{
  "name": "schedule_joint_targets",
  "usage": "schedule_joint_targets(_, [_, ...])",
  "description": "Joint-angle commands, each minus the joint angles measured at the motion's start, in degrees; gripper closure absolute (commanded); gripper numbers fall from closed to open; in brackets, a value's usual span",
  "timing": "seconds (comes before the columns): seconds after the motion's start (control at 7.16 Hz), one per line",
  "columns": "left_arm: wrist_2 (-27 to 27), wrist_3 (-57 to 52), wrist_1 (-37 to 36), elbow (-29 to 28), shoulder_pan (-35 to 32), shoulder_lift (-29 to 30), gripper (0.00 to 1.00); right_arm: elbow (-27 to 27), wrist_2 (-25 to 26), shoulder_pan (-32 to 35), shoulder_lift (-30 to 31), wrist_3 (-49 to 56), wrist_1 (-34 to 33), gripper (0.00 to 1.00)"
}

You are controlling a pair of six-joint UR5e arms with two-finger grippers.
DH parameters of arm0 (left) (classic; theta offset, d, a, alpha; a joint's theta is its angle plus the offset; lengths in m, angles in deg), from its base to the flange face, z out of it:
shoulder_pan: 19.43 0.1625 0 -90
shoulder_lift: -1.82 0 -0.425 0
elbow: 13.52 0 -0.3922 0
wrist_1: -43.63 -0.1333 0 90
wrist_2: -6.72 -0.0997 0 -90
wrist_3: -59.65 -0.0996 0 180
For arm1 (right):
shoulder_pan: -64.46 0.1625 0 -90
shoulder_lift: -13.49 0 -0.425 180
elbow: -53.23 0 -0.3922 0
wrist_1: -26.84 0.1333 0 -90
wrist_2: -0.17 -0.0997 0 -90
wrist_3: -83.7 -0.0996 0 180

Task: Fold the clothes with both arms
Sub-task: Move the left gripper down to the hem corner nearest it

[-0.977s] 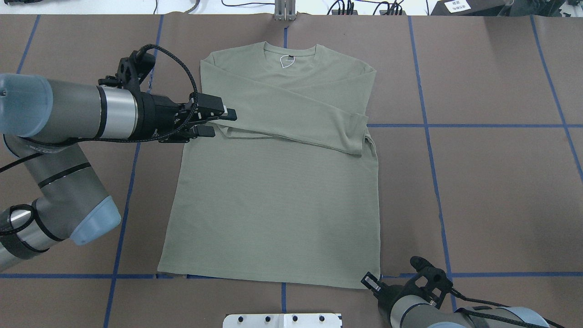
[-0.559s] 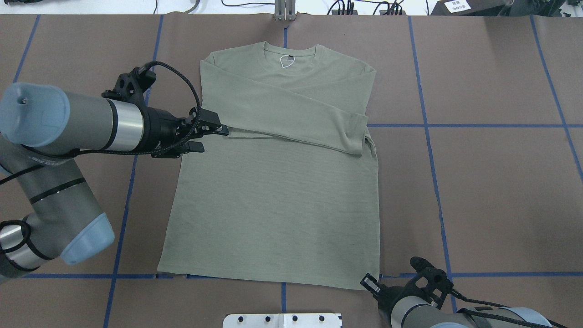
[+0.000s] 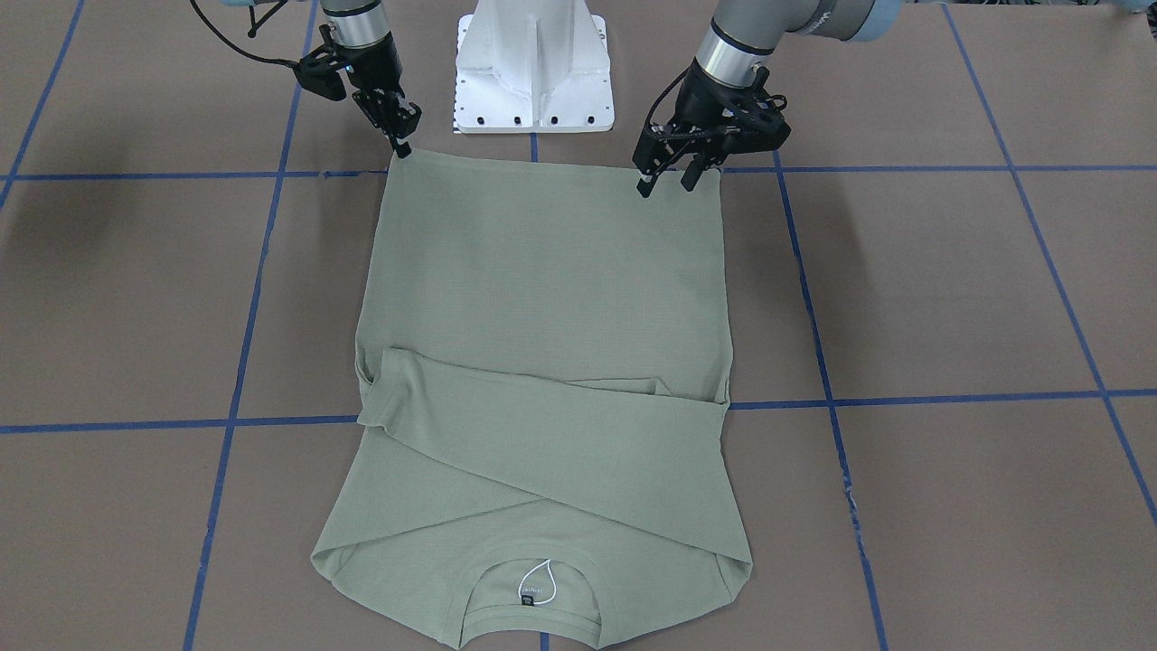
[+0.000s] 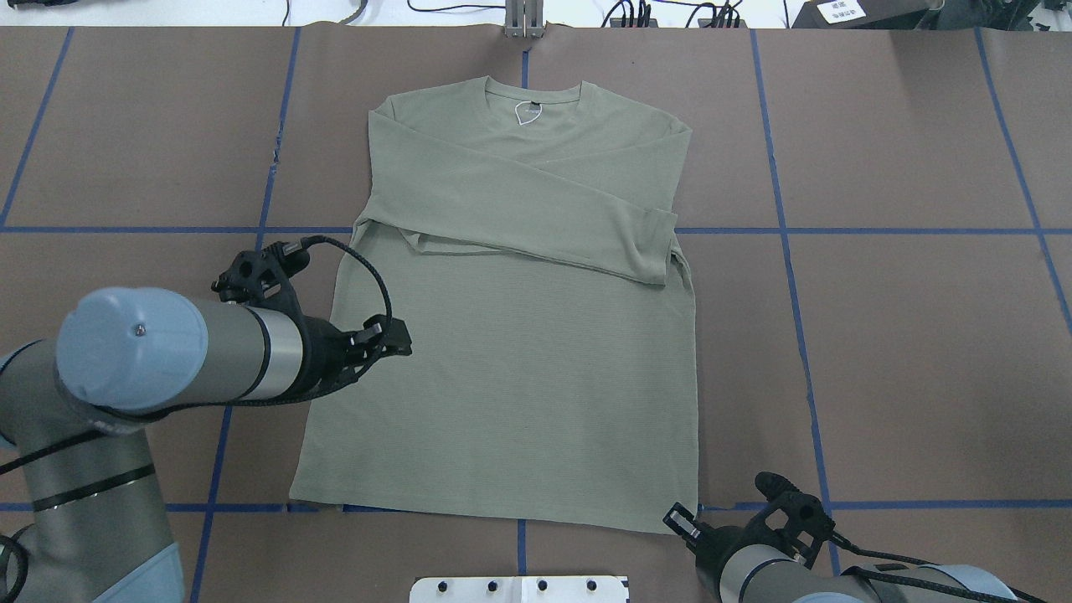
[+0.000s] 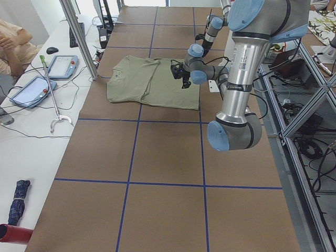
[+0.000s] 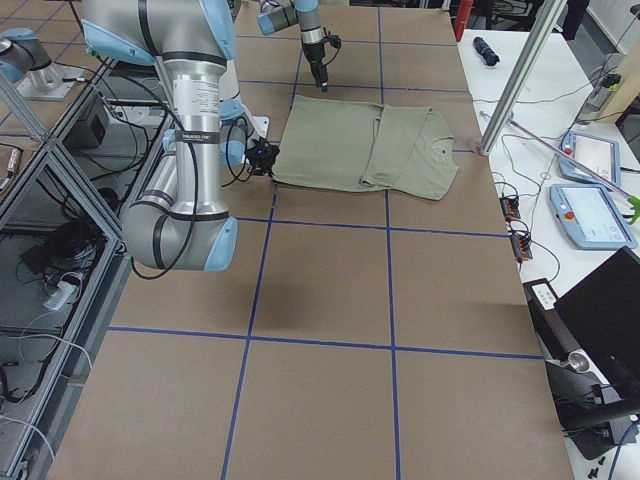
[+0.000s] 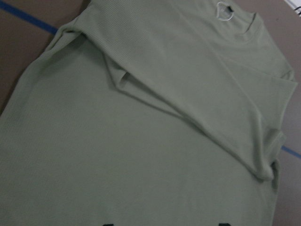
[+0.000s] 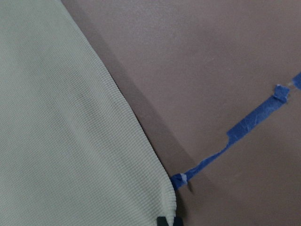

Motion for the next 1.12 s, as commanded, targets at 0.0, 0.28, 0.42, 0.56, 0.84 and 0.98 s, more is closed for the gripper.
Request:
schedule_joint_targets(0.0, [-1.3,0.5,-0.8,3.1,1.1,-3.0,0.20,3.0,0.1,-0.1,2.0,0.1,0.0,1.00])
schedule_joint_targets(0.28, [-1.4,0.2,-0.9,2.8,3.4,-6.7,0.22,3.1,0.1,-0.1,2.0,0.1,0.0,1.00])
schedule_joint_targets(0.42, [-1.6,0.6,-0.9,2.9,4.6,-9.0,0.22,3.0,0.1,-0.1,2.2,0.5,0.0,1.00])
schedule_joint_targets(0.56, [-1.5,1.2,-1.2,2.6,6.8,-9.8,0.22,3.0,0.1,-0.2,2.2,0.6,0.0,1.00])
schedule_joint_targets(0.84, [-1.4,2.3,-2.5,0.0,8.7,-9.6,0.25,2.9,0.1,-0.3,2.0,0.6,0.0,1.00])
schedule_joint_targets(0.98, [-1.4,2.3,-2.5,-0.3,8.8,-9.7,0.27,2.9,0.1,-0.3,2.0,0.6,0.0,1.00])
